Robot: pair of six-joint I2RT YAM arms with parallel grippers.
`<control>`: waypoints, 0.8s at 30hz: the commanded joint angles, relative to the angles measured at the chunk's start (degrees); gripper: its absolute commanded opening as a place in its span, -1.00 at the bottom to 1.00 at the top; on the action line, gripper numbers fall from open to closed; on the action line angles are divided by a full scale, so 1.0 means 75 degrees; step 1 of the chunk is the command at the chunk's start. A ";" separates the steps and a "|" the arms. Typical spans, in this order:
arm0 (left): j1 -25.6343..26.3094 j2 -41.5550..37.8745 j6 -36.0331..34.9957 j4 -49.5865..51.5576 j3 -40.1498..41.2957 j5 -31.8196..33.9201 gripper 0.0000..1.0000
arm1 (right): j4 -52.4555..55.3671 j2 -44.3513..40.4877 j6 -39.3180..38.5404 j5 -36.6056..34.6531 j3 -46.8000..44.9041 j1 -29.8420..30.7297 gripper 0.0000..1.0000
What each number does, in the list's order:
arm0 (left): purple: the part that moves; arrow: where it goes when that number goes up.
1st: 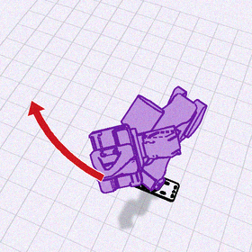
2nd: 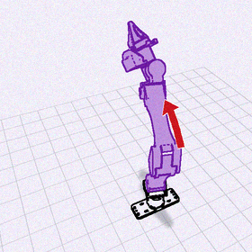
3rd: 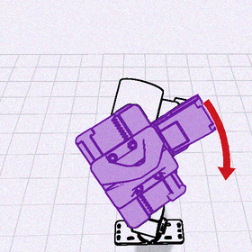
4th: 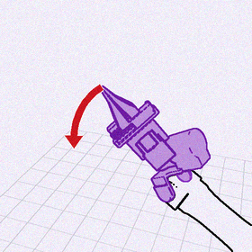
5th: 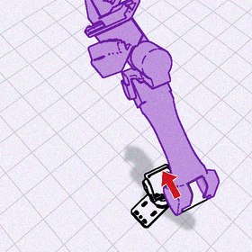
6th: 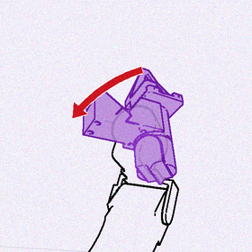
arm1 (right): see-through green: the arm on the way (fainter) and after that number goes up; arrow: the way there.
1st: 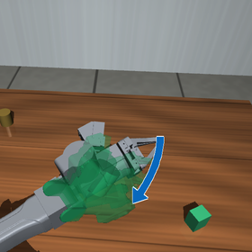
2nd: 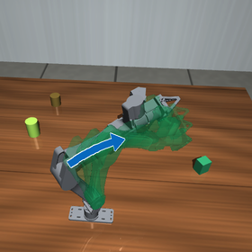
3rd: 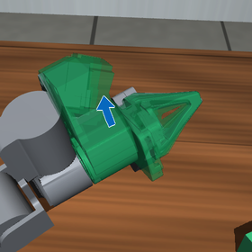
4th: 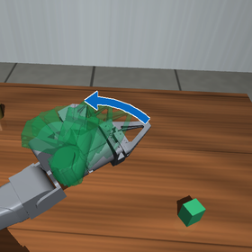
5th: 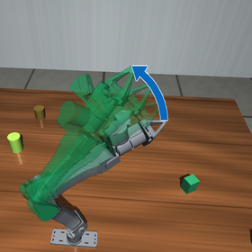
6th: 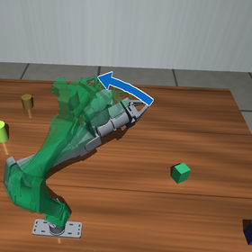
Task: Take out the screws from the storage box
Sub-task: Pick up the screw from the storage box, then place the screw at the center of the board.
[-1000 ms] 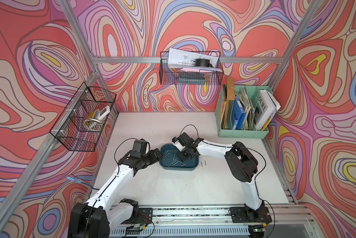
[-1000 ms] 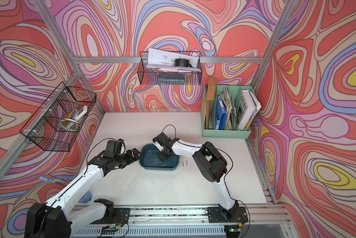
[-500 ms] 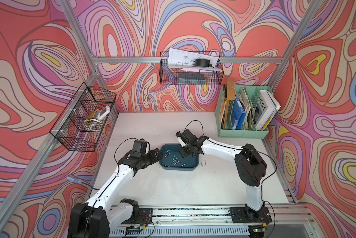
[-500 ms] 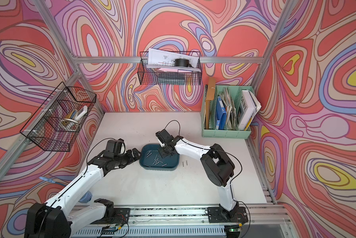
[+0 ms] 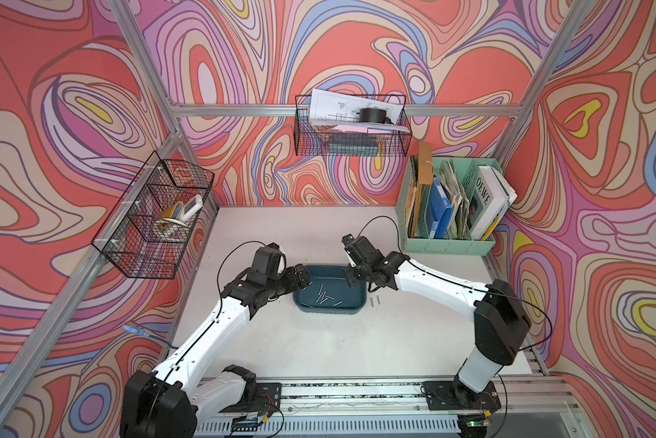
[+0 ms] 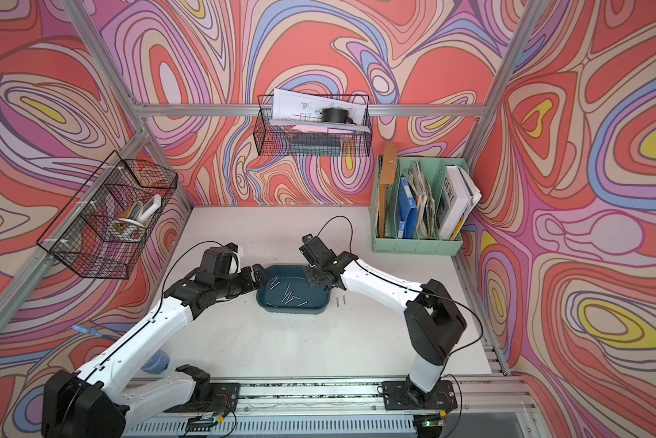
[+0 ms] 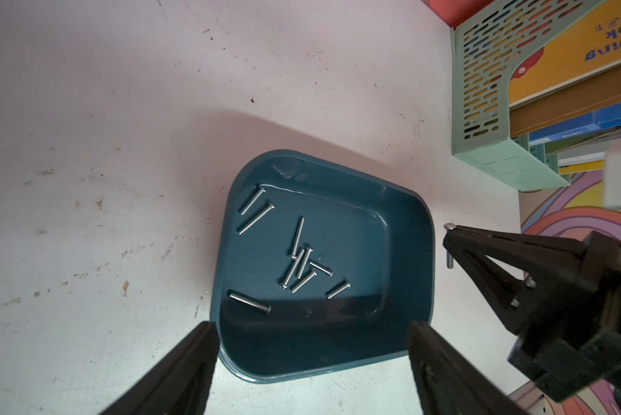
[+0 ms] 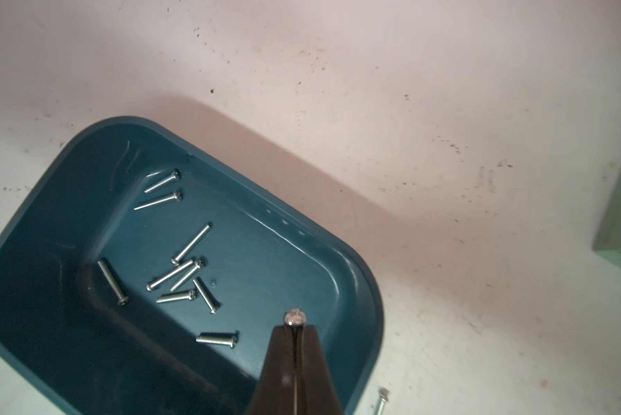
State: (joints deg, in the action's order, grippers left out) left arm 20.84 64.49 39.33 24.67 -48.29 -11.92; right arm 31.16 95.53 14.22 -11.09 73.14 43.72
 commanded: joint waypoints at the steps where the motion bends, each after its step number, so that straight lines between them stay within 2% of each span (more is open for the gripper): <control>1: 0.0251 0.0236 -0.0190 0.0214 -0.0246 0.0318 0.76 | 0.0265 -0.0697 0.0468 -0.0516 -0.0594 -0.0220 -1.00; 5: 0.0572 0.0470 -0.0211 0.0165 -0.0420 0.0432 0.76 | 0.0198 -0.1473 0.0708 -0.0519 -0.1426 -0.0660 -1.00; 9: 0.0791 0.0733 -0.0246 0.0200 -0.0606 0.0452 0.76 | -0.0057 -0.1764 0.0836 -0.0063 -0.2126 -0.1112 -1.00; 24: 0.1134 0.1465 -0.0430 0.0723 -0.1071 0.0453 0.69 | -0.1231 -0.0563 0.1397 0.0992 -0.3171 -0.1541 -1.00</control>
State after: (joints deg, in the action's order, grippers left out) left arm 28.95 74.54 37.28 27.55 -54.78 -8.99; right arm 24.77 90.63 23.24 -5.30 50.19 32.56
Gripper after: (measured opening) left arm 0.850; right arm 0.043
